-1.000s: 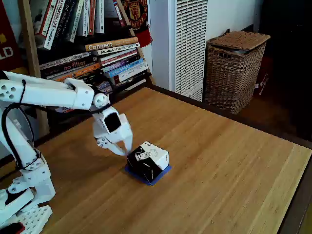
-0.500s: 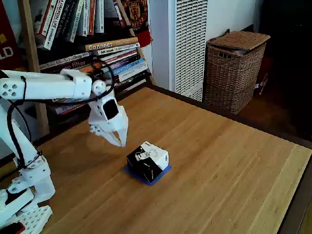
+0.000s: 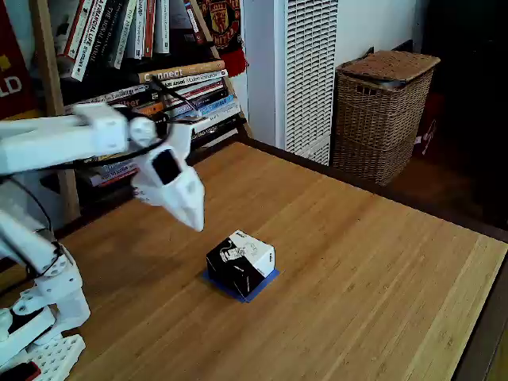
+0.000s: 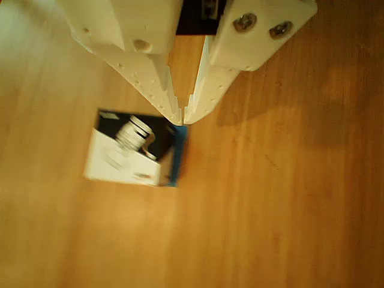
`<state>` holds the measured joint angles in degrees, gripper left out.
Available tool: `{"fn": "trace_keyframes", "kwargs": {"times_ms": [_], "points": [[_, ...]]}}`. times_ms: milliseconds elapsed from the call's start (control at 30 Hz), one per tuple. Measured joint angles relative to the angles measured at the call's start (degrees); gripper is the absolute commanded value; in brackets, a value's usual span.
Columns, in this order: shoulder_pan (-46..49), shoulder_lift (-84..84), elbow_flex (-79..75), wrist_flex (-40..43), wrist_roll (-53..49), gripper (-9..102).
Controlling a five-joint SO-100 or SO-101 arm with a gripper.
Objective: Push the box on top of the target
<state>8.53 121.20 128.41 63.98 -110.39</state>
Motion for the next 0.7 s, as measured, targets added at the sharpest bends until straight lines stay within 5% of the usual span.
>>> {"fn": "trace_keyframes", "kwargs": {"times_ms": [700], "points": [[2.46,37.18,18.19,4.31,14.85,0]]}}
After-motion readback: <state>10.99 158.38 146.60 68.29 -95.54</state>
